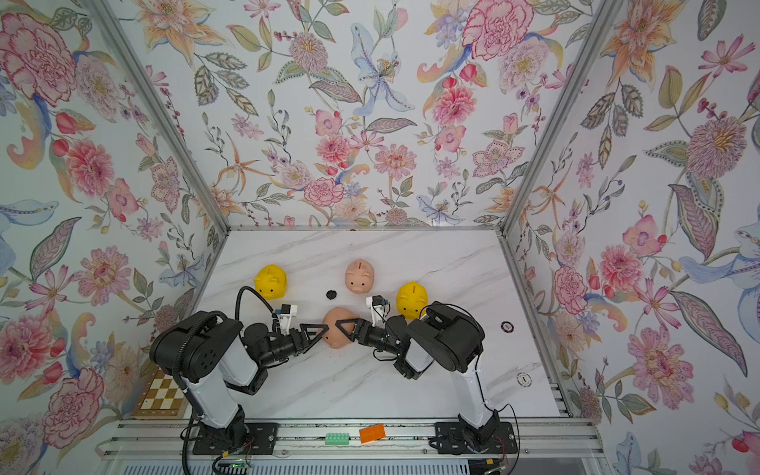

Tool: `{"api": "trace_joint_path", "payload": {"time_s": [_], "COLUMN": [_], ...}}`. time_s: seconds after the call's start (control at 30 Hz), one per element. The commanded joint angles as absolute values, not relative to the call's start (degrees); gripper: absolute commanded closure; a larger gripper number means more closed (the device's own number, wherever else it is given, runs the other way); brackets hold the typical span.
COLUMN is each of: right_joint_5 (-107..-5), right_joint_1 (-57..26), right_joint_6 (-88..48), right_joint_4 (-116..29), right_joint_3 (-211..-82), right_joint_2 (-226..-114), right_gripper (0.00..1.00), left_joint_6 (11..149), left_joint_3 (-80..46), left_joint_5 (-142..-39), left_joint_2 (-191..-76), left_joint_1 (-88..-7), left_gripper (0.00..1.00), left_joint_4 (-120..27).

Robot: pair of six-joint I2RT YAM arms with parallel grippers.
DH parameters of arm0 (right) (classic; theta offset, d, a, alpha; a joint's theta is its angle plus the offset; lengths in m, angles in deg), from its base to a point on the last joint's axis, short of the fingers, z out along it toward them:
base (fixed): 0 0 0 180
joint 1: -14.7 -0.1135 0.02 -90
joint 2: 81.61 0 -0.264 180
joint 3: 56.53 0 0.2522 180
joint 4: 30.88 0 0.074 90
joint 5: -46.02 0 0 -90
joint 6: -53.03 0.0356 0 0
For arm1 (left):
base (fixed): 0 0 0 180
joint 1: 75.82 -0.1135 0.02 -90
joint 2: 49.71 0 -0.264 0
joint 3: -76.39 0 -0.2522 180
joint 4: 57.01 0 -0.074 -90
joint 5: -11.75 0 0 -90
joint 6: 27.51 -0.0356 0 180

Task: Open piggy banks
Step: Pick up the piggy bank from the center of the board.

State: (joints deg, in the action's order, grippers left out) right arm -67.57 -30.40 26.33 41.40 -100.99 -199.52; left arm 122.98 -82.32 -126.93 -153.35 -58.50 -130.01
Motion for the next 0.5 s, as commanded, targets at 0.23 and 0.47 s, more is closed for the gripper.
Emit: {"api": "trace_joint_path", "payload": {"time_s": [0.23, 0.47], "right_joint_5": [-69.9, -70.7], "right_joint_1": [-29.6, -29.1], "right_joint_6": [26.6, 26.1], "right_joint_4": [39.2, 39.1], "right_joint_3": [-99.3, -98.9], "right_joint_2": [-201.6, -201.0], "right_gripper": [0.19, 0.18], "left_joint_6": [122.3, 119.3], "left_joint_3": [-81.9, -80.2], "left_joint_5": [-126.9, -126.5], "left_joint_2": [-154.5, -149.1], "left_joint_1": [-58.2, -58.6], "left_gripper": [0.35, 0.4], "left_joint_4": [-135.0, -126.2]}}
